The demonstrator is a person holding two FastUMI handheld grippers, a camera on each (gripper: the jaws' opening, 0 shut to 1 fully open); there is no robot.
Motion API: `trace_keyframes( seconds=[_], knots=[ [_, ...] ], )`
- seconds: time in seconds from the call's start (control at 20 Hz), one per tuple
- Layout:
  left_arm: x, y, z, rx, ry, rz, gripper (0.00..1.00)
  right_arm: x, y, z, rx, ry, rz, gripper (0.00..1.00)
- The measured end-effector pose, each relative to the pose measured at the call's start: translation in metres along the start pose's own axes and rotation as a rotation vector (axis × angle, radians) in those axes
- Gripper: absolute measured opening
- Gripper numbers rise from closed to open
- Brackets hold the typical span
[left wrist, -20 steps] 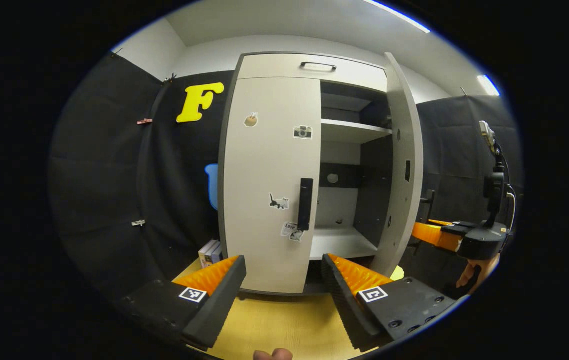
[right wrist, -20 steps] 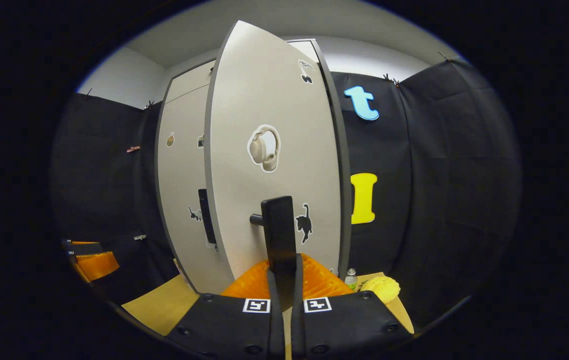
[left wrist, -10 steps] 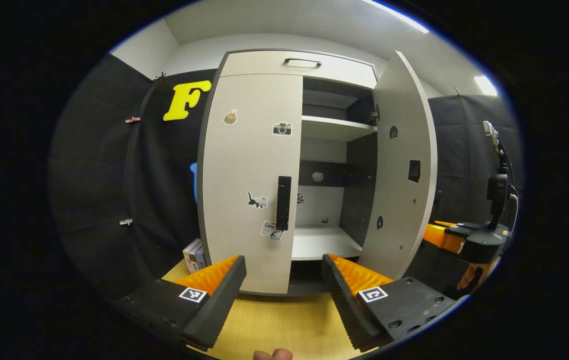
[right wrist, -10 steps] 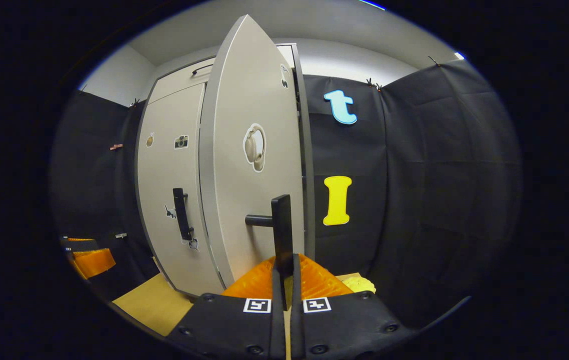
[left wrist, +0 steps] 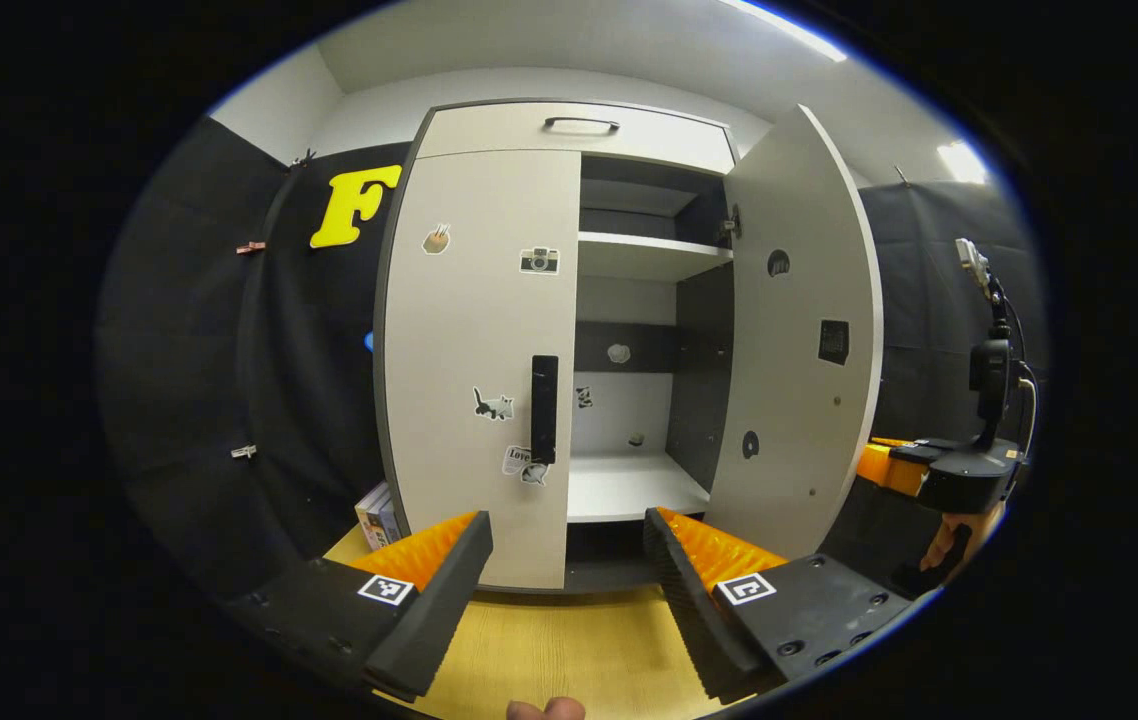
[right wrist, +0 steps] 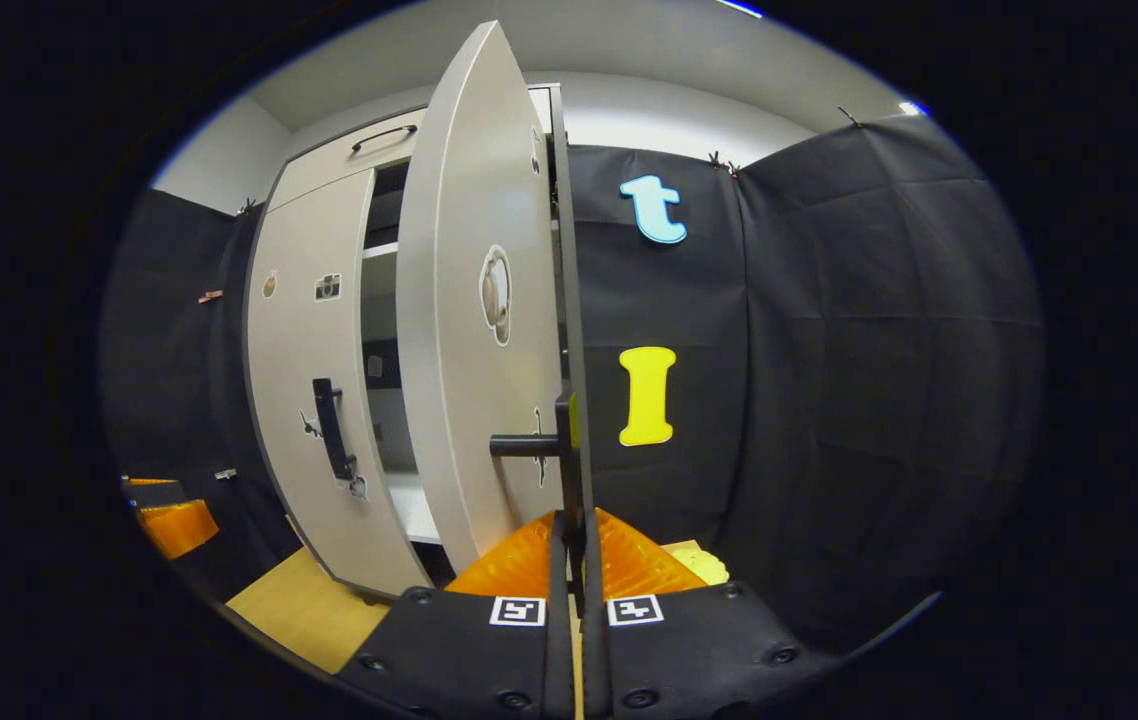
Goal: Open the right door of the double-door shoe cabinet with the right hand, and open the left door with the left hand.
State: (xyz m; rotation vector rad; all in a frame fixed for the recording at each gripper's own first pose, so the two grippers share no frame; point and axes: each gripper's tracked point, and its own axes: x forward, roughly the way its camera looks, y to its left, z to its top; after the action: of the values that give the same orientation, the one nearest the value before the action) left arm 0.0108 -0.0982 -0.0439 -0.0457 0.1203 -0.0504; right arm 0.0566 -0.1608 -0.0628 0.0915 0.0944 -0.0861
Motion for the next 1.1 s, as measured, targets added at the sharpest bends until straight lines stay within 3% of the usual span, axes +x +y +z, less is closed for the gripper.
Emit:
trace_keyframes(
  seconds=[0.05,0.2,0.85,0.9,1.1],
  knots=[
    [-0.001,-0.001,0.001,0.0,-0.002,-0.001,0.94,-0.001,-0.008,0.001,0.0,-0.005,-0.021,0.06],
    [0.002,-0.004,0.0,0.005,0.0,-0.006,0.94,-0.002,-0.006,0.0,0.051,0.006,0.007,0.05],
    [0.037,-0.012,0.012,0.032,-0.019,-0.022,0.92,-0.019,-0.019,0.007,0.044,-0.012,-0.014,0.06],
    [0.043,-0.011,0.014,0.038,-0.021,-0.02,0.94,-0.023,-0.021,0.009,0.037,-0.018,-0.021,0.0],
    [0.075,-0.001,0.02,0.066,-0.029,0.0,0.94,-0.028,-0.018,0.019,0.017,-0.046,-0.001,0.19]
  ],
)
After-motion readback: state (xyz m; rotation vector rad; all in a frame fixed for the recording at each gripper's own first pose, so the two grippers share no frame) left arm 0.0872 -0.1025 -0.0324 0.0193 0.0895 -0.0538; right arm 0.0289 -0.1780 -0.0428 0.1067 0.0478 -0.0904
